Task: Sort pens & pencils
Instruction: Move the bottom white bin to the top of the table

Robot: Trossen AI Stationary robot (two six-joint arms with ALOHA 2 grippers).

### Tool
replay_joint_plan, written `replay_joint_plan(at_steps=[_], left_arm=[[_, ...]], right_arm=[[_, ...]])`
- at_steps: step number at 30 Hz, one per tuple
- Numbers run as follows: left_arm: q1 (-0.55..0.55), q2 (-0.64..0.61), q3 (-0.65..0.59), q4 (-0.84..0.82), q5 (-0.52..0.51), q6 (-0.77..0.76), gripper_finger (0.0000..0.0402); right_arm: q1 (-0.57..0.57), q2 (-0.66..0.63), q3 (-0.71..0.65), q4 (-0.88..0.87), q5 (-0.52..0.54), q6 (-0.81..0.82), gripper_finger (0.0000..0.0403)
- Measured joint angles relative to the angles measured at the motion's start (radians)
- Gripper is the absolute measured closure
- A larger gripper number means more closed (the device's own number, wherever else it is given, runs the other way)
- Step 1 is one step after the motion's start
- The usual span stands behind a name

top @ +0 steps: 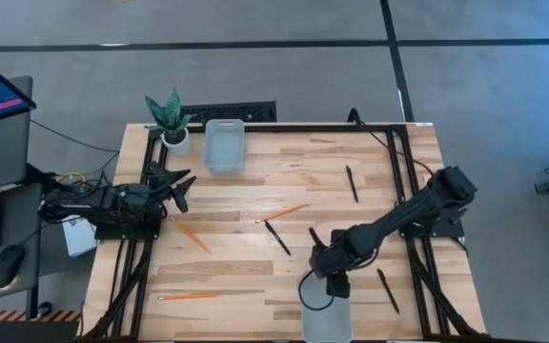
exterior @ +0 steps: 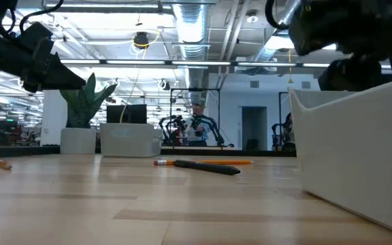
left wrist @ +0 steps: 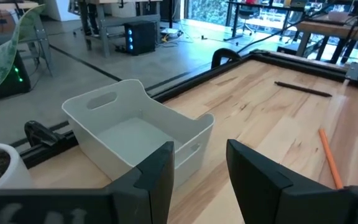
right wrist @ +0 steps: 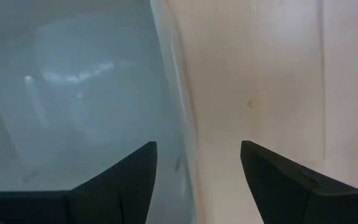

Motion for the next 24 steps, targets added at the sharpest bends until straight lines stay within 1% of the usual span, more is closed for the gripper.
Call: replay_joint_plan(at_steps=[7, 14, 18, 24], left_arm=[[0.0, 0.0, 0.0, 0.0, 0.0, 0.003, 0.0265], [0.0, 0.0, 0.0, 0.0, 0.0, 0.003, 0.0265], [0.0, 0.0, 0.0, 0.0, -0.001, 0.003, 0.0265], [0.0, 0.0, 0.0, 0.0, -0.001, 0.002, 0.0265]], right_arm=[[0.002, 0.06, 0.0, 0.004, 0.0, 0.0, 0.0148], [-0.007, 0.061, 0.001, 0.003, 0.002, 0.0, 0.0152], [-0.006, 0.059, 0.001, 0.003, 0.001, -0.001, 0.0176], [-0.006, 0.059, 0.001, 0.004, 0.0, -0.007, 0.0236]])
